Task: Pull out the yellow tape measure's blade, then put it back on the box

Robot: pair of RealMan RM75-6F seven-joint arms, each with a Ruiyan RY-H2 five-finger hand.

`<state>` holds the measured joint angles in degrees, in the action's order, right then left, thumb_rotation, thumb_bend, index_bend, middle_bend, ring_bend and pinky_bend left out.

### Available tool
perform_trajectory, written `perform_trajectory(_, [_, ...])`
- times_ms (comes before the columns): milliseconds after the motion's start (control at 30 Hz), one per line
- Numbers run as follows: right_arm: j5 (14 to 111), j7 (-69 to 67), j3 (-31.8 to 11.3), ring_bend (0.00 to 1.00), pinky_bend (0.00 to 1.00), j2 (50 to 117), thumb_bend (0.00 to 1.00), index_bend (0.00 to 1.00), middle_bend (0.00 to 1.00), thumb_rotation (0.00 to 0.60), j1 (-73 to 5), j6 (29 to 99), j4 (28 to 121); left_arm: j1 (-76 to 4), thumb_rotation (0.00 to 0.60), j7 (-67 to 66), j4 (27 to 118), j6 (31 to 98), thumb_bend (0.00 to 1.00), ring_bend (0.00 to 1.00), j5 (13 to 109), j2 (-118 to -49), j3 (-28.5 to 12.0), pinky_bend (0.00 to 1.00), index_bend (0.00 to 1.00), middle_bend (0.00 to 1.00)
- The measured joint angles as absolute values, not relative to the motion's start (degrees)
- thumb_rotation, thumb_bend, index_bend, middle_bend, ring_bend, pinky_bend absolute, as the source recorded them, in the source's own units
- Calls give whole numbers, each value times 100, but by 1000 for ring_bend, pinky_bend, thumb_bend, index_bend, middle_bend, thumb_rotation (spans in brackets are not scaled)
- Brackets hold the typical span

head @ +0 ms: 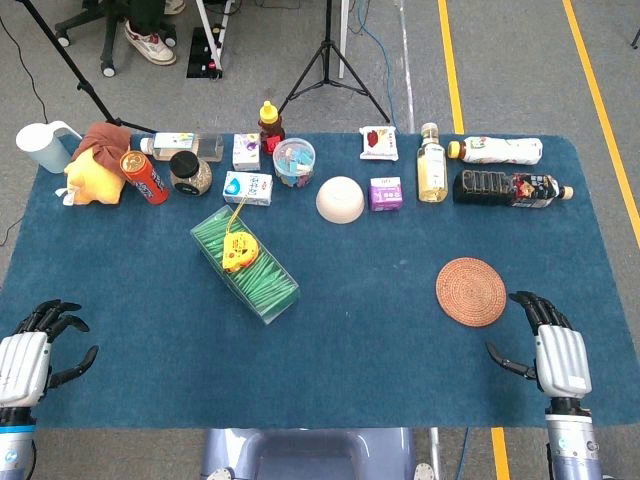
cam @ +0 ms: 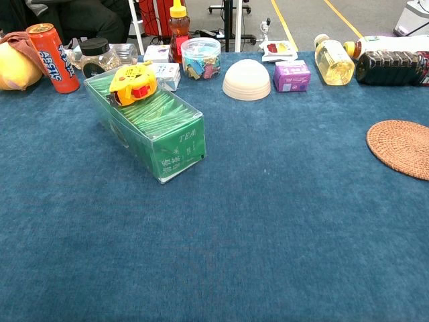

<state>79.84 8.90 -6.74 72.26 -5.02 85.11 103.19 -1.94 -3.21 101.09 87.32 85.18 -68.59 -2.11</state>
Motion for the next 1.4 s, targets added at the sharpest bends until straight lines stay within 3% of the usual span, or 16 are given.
perform_trajectory(900, [7970,762,-665,178,241,7215,275,190,188,406,-465,8540,10251,-230,600,-420,10159,8724,272,178,8536,-6809,-224,258,462,295])
perform_trajectory(1400, [8080,672,-570,178,241,7118,275,190,188,403,-322,8692,10302,-707,600,-706,10178,8345,261,214,8763,-6231,-443,277,462,310])
